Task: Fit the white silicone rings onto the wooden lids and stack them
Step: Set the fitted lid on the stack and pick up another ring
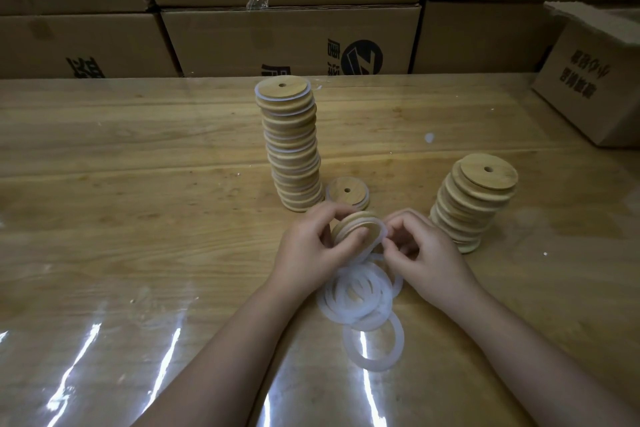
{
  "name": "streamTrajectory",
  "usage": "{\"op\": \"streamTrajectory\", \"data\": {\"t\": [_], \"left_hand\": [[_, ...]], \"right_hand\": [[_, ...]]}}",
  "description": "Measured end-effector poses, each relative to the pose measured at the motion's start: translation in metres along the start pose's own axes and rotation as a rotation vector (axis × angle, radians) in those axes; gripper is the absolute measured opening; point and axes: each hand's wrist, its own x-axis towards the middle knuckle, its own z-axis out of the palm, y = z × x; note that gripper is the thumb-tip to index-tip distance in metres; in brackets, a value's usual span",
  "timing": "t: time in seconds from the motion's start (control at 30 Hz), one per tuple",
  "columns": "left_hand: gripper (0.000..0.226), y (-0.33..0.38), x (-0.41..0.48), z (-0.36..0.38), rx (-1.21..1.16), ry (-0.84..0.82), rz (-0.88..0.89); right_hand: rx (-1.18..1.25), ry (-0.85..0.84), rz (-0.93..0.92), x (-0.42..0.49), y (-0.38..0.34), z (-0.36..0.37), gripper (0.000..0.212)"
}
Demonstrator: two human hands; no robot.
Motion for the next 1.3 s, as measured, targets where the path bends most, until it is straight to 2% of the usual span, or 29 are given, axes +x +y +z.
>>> {"op": "streamTrajectory", "data": {"t": [0.13, 0.47, 1.03, 1.3], "left_hand": [[0.028, -0.0017, 0.0003, 0.0014, 0.015, -0.003, 0.024], [0.03, -0.0024, 0.0024, 0.0027, -0.017, -0.017, -0.023], [0.025, -0.0042, 0.0042, 0.0029, -0.033, -0.043, -0.049], [0.022, -0.0005, 0.0017, -0.0001, -0.042, -0.01, -0.081]], "right_hand": [[0.011, 0.118, -0.037, 0.0009, -0.0012, 0.0002, 0.02], [-0.017, 0.215, 0.011, 0.0005, 0.0047, 0.0011, 0.016], [-0.008, 0.058, 0.118, 0.0036, 0.0046, -0.0033, 0.015], [0.134, 0.042, 0.176, 0.0006, 0.0054, -0.0037, 0.014]]}}
